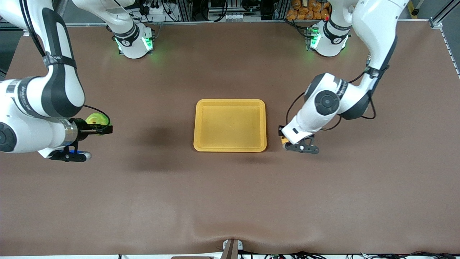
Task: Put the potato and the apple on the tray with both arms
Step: 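Carry the potato onto the tray with the left gripper while the right gripper lifts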
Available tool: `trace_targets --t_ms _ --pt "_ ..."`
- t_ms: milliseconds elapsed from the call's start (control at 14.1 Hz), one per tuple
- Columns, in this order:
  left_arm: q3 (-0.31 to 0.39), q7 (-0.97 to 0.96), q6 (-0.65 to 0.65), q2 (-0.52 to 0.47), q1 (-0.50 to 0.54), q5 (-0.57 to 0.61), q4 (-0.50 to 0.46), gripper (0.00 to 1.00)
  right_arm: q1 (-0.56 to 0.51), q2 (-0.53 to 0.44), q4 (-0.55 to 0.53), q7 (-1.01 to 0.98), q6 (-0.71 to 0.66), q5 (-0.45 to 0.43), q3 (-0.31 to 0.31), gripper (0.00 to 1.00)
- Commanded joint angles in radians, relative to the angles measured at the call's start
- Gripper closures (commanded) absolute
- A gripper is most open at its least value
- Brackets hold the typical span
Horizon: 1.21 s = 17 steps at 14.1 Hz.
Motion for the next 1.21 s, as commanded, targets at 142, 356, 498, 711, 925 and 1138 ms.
trace_targets --t_ms 142,356,498,711,925,1138 --pt "0.002 -0.228 -0.022 0.079 -0.1 -0.027 0.101 0.83 0.024 -0.088 -0.008 0.038 -0.042 0.018 0.007 1.0" --pt "0.002 -0.331 -0.023 0.105 -0.149 -0.027 0.109 0.83 0.061 -0.094 -0.015 0.1 -0.061 0.071 0.006 1.0" --pt "0.005 -0.371 -0.022 0.125 -0.175 -0.013 0.112 0.82 0.119 -0.093 -0.014 0.148 -0.05 0.073 0.006 1.0" --pt "0.007 -0.362 -0.022 0.168 -0.201 0.007 0.13 0.81 0.156 -0.094 -0.012 0.174 -0.05 0.125 0.006 1.0" --pt "0.007 -0.364 -0.02 0.21 -0.22 0.081 0.153 0.8 0.191 -0.091 -0.017 0.223 -0.027 0.159 0.004 1.0" --pt "0.008 -0.357 -0.02 0.216 -0.218 0.099 0.158 0.79 0.224 -0.083 -0.023 0.225 -0.001 0.159 0.006 1.0"
